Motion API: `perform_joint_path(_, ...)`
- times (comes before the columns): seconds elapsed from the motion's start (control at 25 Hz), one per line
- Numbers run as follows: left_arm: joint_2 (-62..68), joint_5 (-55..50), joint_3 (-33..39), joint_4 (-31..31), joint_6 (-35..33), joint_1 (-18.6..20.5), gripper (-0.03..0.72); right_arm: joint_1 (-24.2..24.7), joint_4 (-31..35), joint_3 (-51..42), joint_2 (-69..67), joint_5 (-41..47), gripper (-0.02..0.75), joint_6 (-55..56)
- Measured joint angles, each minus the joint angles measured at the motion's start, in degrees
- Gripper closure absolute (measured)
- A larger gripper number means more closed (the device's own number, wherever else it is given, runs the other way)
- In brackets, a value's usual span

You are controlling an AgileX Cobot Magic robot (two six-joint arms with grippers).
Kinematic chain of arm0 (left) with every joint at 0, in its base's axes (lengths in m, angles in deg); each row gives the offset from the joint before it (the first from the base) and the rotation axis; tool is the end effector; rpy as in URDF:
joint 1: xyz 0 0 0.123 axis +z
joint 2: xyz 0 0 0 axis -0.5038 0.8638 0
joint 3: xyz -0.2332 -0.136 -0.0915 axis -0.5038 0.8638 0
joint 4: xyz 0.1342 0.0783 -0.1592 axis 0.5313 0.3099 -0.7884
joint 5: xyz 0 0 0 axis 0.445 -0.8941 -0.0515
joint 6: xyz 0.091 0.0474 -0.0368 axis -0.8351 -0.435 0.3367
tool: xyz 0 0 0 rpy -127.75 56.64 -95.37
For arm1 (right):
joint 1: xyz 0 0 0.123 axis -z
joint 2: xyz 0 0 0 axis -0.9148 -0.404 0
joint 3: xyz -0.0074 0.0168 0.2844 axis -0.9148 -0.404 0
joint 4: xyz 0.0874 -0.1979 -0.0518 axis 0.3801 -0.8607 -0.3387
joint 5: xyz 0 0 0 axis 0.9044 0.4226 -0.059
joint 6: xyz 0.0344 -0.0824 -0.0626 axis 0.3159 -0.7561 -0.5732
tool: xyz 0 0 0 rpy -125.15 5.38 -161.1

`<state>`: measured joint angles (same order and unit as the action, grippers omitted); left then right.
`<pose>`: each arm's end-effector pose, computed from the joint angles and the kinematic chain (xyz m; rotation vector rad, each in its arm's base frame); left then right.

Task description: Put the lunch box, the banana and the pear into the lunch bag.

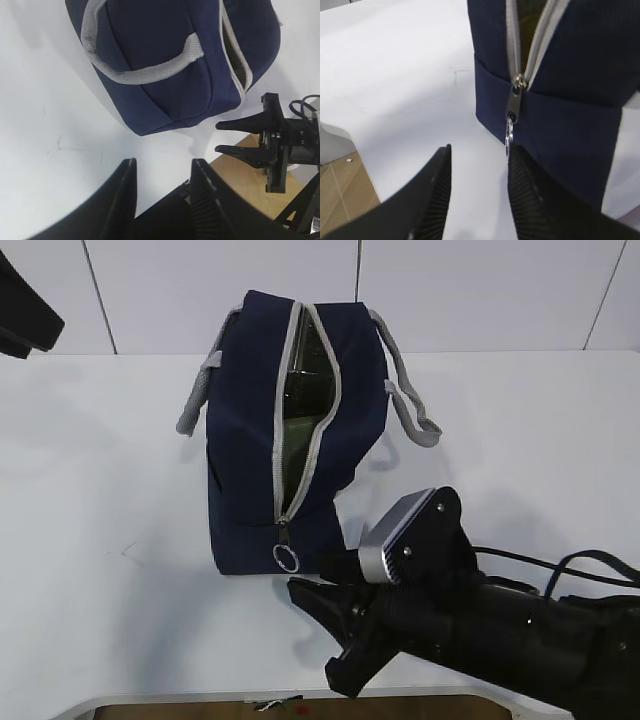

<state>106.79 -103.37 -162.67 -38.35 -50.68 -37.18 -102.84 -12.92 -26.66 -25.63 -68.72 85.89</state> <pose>0.2418 -0.0867 0.3639 0.5020 2.5463 -0.7252 0.2239 0.1978 0.1486 -0.8162 1.7748 0.6081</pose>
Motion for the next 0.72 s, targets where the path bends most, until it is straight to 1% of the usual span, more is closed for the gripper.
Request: perform_joint_path(0.72, 0.00, 0.00, 0.00, 0.00, 0.10, 0.00, 0.415, 0.00, 1.49, 7.07, -7.01, 0.50, 0.416, 0.01)
